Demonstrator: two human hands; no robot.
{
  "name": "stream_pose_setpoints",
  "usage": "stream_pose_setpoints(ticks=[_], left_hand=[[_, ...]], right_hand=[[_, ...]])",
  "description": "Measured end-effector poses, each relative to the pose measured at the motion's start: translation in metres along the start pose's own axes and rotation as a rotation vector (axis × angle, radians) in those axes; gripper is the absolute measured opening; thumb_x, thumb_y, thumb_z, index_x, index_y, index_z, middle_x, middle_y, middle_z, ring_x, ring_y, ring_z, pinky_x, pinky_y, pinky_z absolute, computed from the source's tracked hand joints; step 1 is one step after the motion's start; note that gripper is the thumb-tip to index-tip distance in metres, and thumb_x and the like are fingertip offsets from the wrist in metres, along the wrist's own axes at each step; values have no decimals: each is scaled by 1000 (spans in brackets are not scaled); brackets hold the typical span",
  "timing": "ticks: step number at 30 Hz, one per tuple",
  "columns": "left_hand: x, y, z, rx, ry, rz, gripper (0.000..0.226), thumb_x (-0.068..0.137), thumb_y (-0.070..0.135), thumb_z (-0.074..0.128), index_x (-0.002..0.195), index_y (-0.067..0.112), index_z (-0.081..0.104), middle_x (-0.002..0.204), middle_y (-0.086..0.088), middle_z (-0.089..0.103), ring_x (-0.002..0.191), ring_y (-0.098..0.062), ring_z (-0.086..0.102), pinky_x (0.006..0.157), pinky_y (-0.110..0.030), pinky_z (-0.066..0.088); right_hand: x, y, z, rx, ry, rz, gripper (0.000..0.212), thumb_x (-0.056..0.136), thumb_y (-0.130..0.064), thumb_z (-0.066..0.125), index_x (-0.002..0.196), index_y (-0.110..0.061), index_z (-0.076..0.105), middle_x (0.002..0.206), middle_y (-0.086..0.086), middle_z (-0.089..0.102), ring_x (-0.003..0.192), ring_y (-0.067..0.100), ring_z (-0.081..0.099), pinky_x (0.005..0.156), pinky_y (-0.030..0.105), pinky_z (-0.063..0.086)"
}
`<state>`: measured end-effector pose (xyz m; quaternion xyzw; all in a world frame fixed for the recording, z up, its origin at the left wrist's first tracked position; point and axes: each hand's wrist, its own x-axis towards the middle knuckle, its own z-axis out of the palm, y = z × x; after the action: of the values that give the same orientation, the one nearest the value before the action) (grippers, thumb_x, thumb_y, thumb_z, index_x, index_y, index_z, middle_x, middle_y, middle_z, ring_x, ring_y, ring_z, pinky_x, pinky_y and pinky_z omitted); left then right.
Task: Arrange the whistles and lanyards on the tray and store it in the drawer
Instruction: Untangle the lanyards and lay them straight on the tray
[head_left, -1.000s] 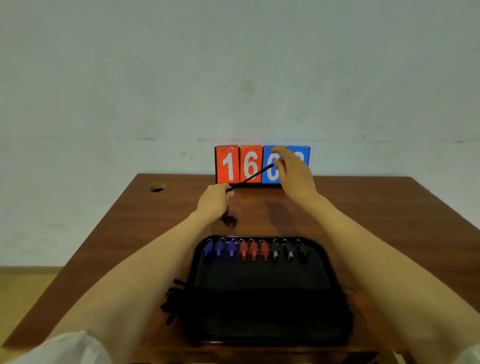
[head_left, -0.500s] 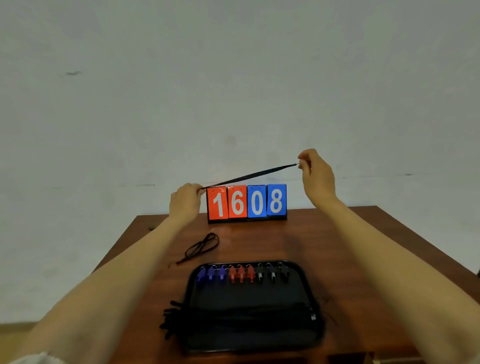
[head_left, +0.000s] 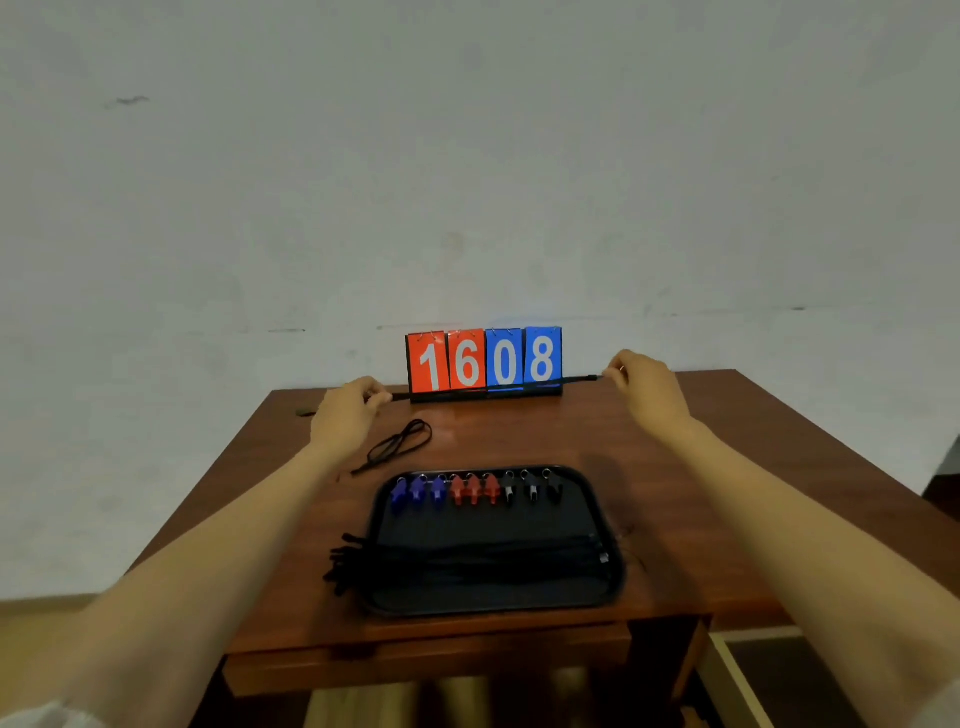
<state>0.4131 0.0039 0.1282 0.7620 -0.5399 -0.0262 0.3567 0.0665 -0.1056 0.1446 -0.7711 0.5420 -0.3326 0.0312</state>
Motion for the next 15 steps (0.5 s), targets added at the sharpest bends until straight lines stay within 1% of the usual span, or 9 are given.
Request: stream_pose_setpoints(ticks=[2,4,5,7,10,12,15], left_hand=[[-10,-14,9,9,-71,-20,20,96,20,48,105,17,65,97,-6,71,87,-23,62,75,-33,48],[-21,-25,17,-7,-144,-57,19,96,14,47,105,15,64,94,-5,70,83,-22,63,74,-31,48],[-27,-30,20,-21,-159,-85,15,96,15,49,102,14,62,90,-3,70,83,-21,63,74,-32,49],[-39,-39,25,-12,-148,-132,8,93,23,55,89,17,60,84,-1,68,85,-21,64,76,-35,51],[-56,-52,30,66,-171,-167,14,89,34,61,82,21,63,84,1,67,81,-20,62,70,-33,51],[-64,-63,34,91,-221,-188,15,90,34,60,87,21,67,88,1,67,84,-20,63,70,-33,52],[-74,-77,43,124,-270,-198,21,96,21,51,105,15,68,105,-8,70,92,-27,64,80,-37,53]], right_hand=[[-13,6,9,-17,-63,21,23,98,-20,48,96,-1,60,91,14,68,75,27,57,63,35,42],[-26,9,16,-43,-130,57,23,98,-21,48,97,-1,60,91,13,67,72,24,53,62,32,37],[-32,9,19,-59,-170,76,23,98,-23,49,96,-2,58,89,13,65,72,24,52,62,31,36],[-41,12,25,-68,-260,130,25,98,-28,50,89,-5,53,87,12,62,72,26,52,61,32,36],[-55,18,32,-89,-376,198,29,96,-34,53,84,-7,50,83,9,59,73,27,54,62,32,40],[-65,22,37,-105,-432,220,28,95,-33,55,83,-8,52,81,9,58,74,28,55,64,33,41],[-79,27,47,-115,-503,246,25,95,-24,56,77,-7,51,82,12,62,75,29,57,64,34,42]])
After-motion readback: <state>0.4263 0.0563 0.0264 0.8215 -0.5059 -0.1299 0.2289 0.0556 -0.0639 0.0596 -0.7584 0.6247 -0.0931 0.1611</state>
